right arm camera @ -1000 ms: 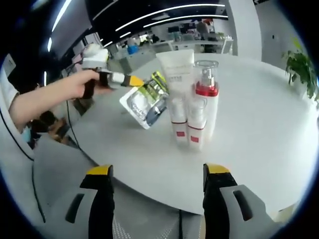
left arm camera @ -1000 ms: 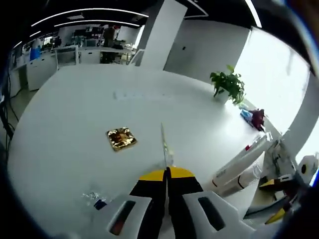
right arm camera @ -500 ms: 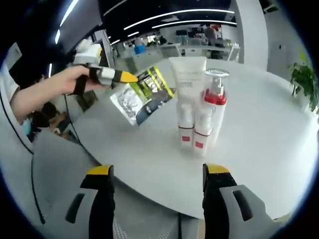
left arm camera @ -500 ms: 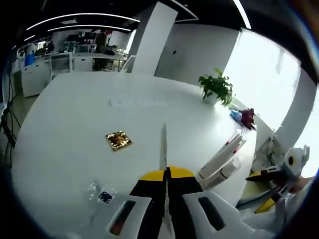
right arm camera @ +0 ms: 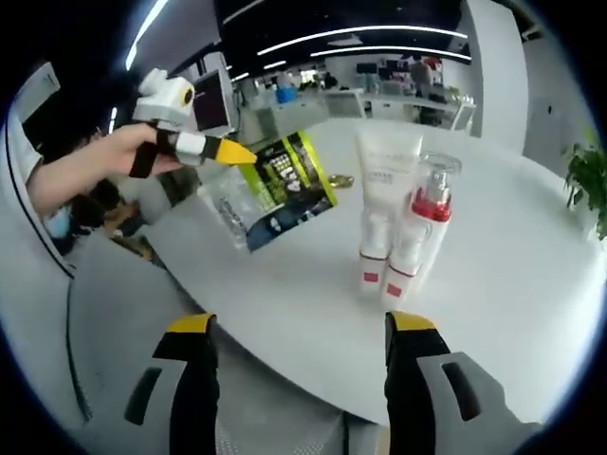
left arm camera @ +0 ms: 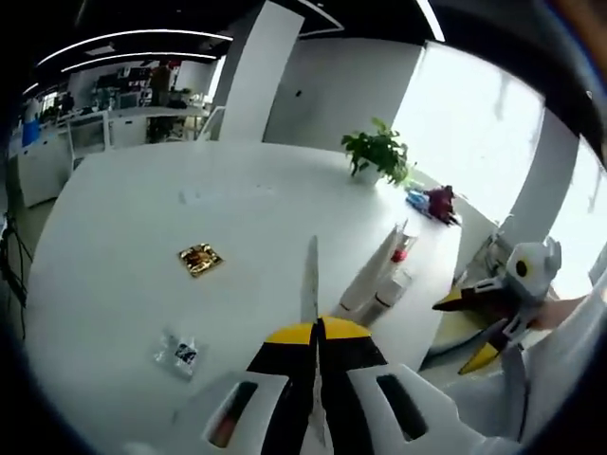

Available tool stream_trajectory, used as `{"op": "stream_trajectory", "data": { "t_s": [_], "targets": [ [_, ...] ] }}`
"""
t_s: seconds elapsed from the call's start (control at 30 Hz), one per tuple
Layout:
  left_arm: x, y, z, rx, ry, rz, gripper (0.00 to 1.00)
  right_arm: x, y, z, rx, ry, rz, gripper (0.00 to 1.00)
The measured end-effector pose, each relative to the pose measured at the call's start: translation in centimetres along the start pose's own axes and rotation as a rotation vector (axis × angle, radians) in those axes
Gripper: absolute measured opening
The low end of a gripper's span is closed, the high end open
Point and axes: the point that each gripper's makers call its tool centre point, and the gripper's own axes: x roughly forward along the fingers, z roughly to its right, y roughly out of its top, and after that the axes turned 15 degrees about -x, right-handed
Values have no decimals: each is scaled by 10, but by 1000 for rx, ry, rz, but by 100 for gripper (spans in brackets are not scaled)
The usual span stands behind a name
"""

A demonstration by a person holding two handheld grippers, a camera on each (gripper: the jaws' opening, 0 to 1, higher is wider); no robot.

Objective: Arrange the skincare products in the storage area until every visible bottle or jar stands upright without overlapping.

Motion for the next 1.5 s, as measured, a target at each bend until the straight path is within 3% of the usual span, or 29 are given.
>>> {"op": "stream_trajectory", "data": {
  "t_s": [0.2,0.57,0.97,1.07,1.27,1.4,1.47,1.5],
  "targets": [
    [-17,-10,23,40,-69,-37,2,-4,20,-9,-46,49,52,67],
    [-50,-40,58,156,-240,-146,2,-6,64,-30,-195,232,143,62],
    [-79,-63,94,242,-374,-217,2,1,77,-63,-322,431,145,58],
    [-86,-68,100,256,-404,-232,2,-2,78,-77,-355,512,147,51],
    [-95,-71,111,264,-470,-254,2,-7,85,-90,-374,596,184,23],
    [-96,-63,112,253,-479,-229,2,-10,89,-92,-382,610,212,11],
    [-95,-59,109,249,-472,-217,2,-15,93,-94,-402,622,259,2],
    [-95,-56,108,243,-472,-208,2,-12,95,-88,-398,584,267,2]
  ]
}}
